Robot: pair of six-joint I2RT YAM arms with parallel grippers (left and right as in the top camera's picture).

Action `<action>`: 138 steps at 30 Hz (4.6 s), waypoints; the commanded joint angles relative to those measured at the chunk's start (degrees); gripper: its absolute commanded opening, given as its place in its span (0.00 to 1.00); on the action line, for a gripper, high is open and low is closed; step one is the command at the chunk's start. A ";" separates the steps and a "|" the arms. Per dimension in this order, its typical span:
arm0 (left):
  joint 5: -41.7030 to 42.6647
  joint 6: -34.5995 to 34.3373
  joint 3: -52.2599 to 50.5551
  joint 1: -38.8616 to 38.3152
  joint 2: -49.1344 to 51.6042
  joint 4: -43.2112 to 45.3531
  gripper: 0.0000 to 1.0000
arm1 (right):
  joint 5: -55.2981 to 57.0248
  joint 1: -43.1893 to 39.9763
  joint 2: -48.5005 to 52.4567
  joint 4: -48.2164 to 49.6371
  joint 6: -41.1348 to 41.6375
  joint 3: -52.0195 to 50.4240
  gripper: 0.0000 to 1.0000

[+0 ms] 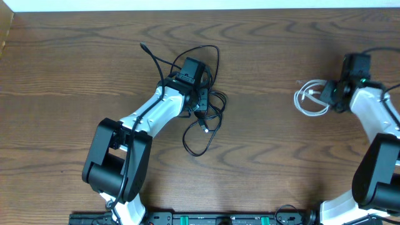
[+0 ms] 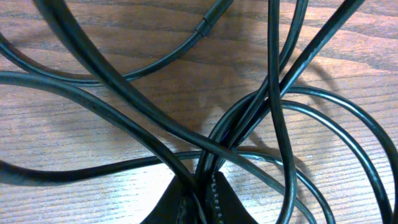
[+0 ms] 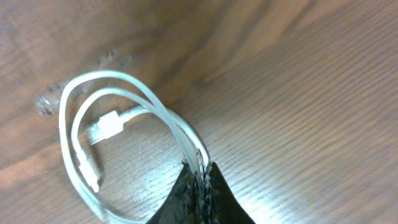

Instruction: Untangle cables

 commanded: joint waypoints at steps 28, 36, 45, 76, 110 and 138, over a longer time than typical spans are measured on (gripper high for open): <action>-0.81 -0.55 -0.57 -0.24 0.76 0.59 0.08 | 2.34 -31.76 -9.22 -5.33 12.76 12.96 0.01; -0.81 -0.52 -0.57 -0.24 0.76 0.55 0.08 | -1.75 -30.49 -5.88 -4.09 11.72 12.83 0.01; -0.81 -0.52 -0.57 -0.24 0.76 0.57 0.08 | -36.79 -26.40 -1.16 6.05 -4.26 12.83 0.01; -0.81 -0.52 -1.20 -0.24 0.76 1.01 0.08 | 2.64 -22.36 0.83 -0.74 8.00 12.61 0.01; -0.81 -0.52 -1.20 -0.24 0.76 1.01 0.09 | -11.02 -22.45 1.38 3.48 2.45 12.11 0.24; -0.76 -0.52 -1.18 -0.22 0.72 1.97 0.08 | -16.06 -12.46 1.38 4.33 3.45 10.25 0.47</action>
